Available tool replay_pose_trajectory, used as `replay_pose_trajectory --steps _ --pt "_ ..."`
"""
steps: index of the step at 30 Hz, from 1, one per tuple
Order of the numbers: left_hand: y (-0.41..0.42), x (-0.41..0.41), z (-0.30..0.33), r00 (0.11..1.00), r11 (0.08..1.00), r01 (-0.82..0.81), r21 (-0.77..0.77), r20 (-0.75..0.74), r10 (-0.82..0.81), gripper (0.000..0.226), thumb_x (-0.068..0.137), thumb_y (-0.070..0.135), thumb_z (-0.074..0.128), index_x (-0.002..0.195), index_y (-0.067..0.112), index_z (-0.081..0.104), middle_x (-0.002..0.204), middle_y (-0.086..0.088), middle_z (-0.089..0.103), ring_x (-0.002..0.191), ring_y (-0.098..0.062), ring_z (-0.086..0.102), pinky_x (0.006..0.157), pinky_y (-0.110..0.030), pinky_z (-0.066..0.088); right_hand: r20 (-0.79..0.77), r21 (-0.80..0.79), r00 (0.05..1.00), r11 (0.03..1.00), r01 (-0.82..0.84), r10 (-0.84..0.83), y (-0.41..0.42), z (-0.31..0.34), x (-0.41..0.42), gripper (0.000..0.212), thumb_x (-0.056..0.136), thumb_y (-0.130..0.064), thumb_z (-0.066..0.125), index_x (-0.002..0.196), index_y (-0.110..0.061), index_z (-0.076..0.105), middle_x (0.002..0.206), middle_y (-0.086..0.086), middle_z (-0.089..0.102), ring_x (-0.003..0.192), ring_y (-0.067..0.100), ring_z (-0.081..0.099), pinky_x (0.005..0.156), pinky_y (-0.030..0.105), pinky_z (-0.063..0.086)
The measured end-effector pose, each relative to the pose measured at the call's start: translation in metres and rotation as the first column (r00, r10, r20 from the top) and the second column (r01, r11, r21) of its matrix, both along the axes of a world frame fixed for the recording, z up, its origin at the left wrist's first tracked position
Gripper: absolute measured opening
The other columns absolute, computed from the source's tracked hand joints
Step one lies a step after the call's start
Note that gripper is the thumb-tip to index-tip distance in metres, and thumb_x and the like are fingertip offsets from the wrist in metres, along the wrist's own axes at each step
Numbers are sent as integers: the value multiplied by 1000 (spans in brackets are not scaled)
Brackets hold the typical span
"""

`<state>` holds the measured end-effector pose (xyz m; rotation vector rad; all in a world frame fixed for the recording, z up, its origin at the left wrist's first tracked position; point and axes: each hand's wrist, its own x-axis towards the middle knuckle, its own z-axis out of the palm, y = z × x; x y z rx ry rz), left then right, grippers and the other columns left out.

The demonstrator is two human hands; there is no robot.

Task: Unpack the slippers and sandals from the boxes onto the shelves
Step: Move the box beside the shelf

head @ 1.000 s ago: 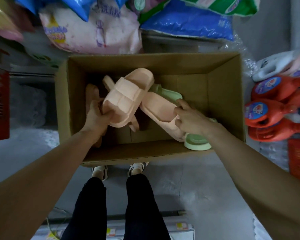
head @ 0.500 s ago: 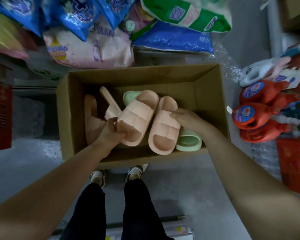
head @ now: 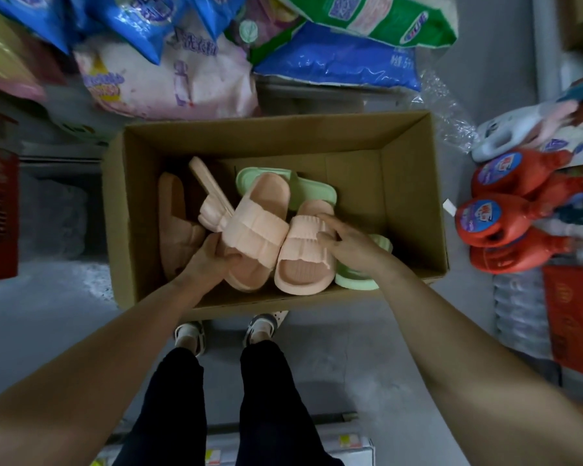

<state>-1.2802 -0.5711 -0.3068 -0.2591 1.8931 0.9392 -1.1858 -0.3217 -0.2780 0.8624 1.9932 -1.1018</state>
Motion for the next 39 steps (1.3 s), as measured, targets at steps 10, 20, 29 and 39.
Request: replay_pose_trajectory --steps 10,20,29,39 --pt "-10 2 3 968 963 -215 164 168 187 68 90 8 59 148 29 30 139 2 41 124 -24 45 92 -47 52 18 -80 994 992 -102 104 -3 -6 -1 127 65 -23 90 154 -42 2 149 0 37 135 23 39 111 48 36" --pt "-21 13 4 972 952 -231 202 103 214 71 91 -3 53 147 32 27 135 5 36 126 -23 39 97 -50 48 -147 4 985 996 -93 92 -11 -5 4 101 76 -24 83 152 -44 18 154 -5 31 138 18 34 107 41 37" --pt "-62 1 47 962 877 -273 395 115 247 67 89 -1 60 142 31 37 134 4 49 116 -20 52 81 -34 55 -260 -226 958 972 63 -122 -36 67 -9 107 73 -2 79 140 -65 23 156 -13 26 136 25 42 101 57 48" --pt "-188 -33 168 948 799 -185 572 -112 299 64 89 2 61 143 29 39 130 1 57 116 -21 58 83 -43 57 -455 -221 865 968 120 -211 -170 185 -26 96 82 -6 76 151 -47 23 140 1 50 119 17 56 83 38 60"
